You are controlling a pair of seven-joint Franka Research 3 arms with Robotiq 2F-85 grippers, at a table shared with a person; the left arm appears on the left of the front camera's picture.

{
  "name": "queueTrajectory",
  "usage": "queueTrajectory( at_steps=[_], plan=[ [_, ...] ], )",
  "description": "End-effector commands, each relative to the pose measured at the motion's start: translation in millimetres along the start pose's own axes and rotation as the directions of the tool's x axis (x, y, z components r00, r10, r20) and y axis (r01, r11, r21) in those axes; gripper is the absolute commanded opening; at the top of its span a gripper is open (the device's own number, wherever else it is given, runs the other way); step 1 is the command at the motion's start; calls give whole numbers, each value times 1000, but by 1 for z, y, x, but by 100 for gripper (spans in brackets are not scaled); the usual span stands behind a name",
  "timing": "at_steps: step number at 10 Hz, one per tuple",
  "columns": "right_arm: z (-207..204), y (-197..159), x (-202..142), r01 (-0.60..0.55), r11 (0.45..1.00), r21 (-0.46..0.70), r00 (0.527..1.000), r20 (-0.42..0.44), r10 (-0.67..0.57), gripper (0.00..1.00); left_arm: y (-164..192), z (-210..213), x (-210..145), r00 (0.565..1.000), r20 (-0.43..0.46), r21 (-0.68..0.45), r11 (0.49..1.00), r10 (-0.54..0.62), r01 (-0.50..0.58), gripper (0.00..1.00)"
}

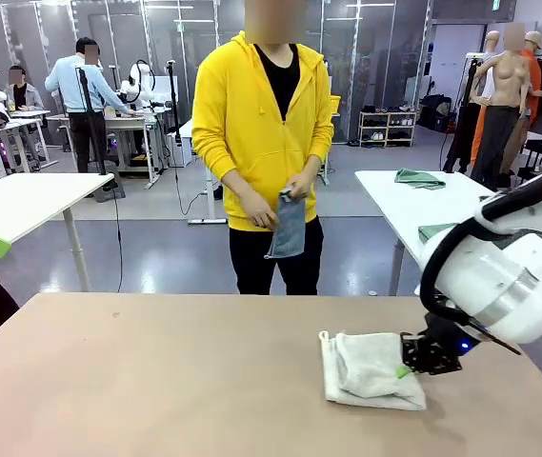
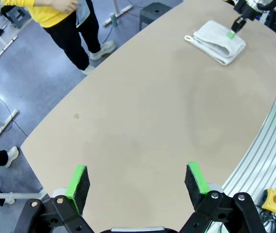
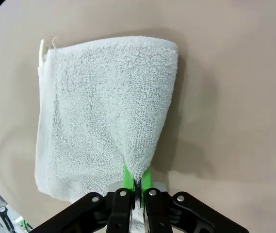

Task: Fold the towels and place them in the basket.
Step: Place the folded Towel with hook on the right side of the table.

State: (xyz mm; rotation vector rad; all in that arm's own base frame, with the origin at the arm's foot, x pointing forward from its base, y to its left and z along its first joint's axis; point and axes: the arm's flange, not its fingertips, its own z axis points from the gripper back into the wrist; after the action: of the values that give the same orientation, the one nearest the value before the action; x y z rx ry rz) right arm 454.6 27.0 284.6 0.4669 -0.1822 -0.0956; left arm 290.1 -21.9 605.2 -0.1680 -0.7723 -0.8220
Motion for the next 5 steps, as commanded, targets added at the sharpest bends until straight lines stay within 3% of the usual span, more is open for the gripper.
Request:
queueTrajectory(
  at_steps=[1, 3, 5],
  plan=[
    [23, -23, -11, 20, 997, -70, 996, 84, -14, 0, 0, -1, 0, 1000, -8, 8, 1000, -2, 2, 100],
    [44, -35, -15, 43, 994, -103, 991, 128, -30, 0, 0, -1, 0, 1000, -8, 8, 1000, -2, 2, 100],
    [60, -43, -16, 62, 982, -176, 993, 106, -44, 0, 0, -1, 0, 1000, -8, 8, 1000, -2, 2, 100]
  ],
)
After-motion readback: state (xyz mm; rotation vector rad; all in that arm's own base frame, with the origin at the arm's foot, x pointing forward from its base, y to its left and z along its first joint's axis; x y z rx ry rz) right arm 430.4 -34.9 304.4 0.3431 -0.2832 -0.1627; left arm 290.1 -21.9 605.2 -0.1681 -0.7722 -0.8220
